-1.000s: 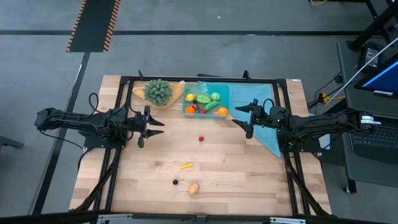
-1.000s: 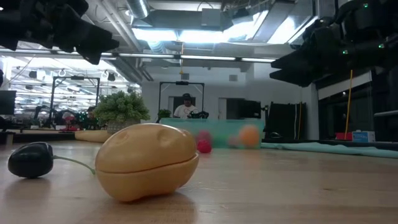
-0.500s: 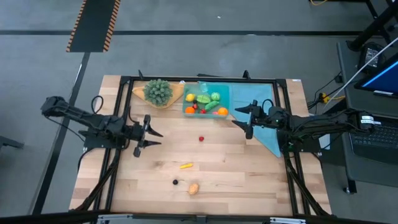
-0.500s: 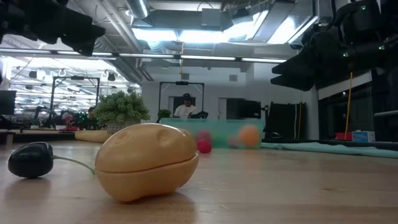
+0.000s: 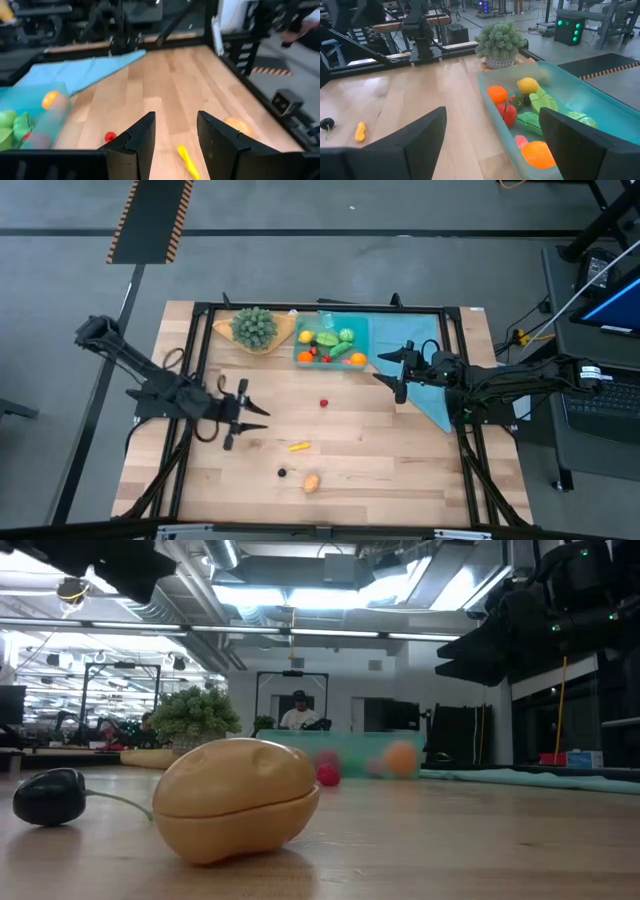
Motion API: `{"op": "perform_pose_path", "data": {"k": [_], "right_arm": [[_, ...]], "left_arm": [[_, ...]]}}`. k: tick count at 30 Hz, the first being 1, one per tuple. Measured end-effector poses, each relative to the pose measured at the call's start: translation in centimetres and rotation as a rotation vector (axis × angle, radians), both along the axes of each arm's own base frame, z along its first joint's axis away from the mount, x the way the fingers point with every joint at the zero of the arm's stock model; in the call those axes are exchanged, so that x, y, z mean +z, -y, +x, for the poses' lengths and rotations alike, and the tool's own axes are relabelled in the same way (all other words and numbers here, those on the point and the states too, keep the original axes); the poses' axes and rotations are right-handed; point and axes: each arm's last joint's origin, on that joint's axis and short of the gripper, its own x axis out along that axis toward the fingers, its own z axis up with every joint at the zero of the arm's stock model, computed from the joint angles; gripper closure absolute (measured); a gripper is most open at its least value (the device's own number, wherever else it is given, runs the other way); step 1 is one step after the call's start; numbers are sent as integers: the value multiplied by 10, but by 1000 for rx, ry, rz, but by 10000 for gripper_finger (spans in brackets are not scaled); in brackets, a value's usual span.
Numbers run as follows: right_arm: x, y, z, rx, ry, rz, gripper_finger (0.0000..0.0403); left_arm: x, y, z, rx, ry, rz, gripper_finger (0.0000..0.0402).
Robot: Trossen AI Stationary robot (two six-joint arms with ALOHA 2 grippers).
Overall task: Pick and placing Produce into tupperware
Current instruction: Put the banana pepper into the blue bin
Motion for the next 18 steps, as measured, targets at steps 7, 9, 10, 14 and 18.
{"op": "perform_pose_path", "data": {"k": [7,9,10,14,18], "right_arm": [[0,0,0,0,-1,0,83],[0,0,0,0,-1,0,83],[0,0,0,0,-1,0,83],[0,0,0,0,-2,0,83],[0,0,0,0,-3,0,83]], "left_arm": [[11,30,34,50,-199,23,264],[13,36,43,78,-278,20,264],[14,39,47,96,-319,14,264],[19,50,62,176,-476,5,264],[25,59,75,222,-600,24,264]]}}
